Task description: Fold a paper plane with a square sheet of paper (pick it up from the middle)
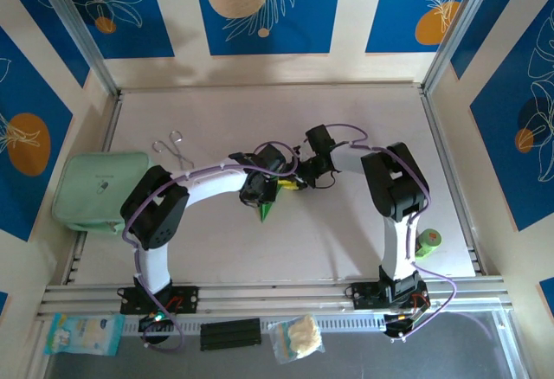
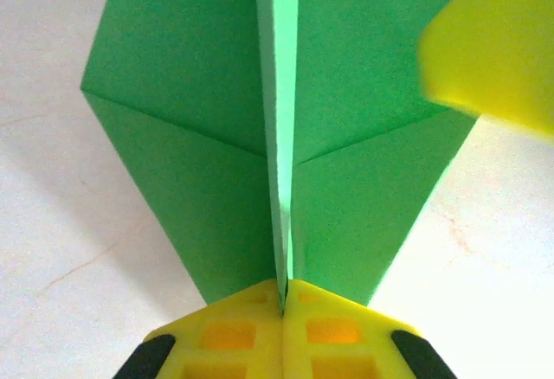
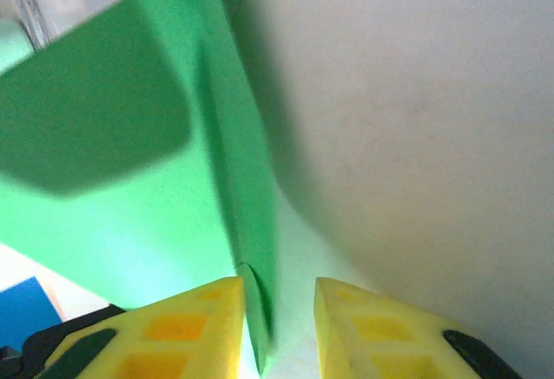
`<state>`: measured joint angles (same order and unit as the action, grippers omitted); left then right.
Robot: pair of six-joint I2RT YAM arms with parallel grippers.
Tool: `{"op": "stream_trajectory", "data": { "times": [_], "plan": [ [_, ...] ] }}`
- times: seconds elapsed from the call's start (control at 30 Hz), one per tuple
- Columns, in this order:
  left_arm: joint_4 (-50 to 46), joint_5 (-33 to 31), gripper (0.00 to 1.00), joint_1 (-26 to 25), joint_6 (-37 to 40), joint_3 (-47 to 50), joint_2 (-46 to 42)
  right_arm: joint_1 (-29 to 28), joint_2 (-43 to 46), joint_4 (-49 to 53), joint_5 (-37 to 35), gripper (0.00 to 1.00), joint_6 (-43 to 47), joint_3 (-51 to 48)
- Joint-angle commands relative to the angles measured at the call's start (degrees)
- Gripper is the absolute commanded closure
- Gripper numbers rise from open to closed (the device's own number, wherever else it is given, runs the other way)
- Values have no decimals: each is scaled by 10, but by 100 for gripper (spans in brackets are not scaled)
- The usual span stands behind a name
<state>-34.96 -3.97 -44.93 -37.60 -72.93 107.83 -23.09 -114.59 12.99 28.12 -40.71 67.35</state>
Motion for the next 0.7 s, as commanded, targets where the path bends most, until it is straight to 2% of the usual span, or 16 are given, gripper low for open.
{"op": "stream_trajectory", "data": {
  "times": [0.0, 0.2, 0.67],
  "plan": [
    [-27, -37, 93, -2, -10, -15, -10, 19, 55, 16, -37, 67, 1, -16],
    [-19, -23, 88, 3, -17, -16, 1, 43, 102, 20, -98, 62, -1, -43],
    [-27, -12, 82, 2, -23, -46, 36, 54, 116, 21, -108, 60, -8, -53]
  ]
}}
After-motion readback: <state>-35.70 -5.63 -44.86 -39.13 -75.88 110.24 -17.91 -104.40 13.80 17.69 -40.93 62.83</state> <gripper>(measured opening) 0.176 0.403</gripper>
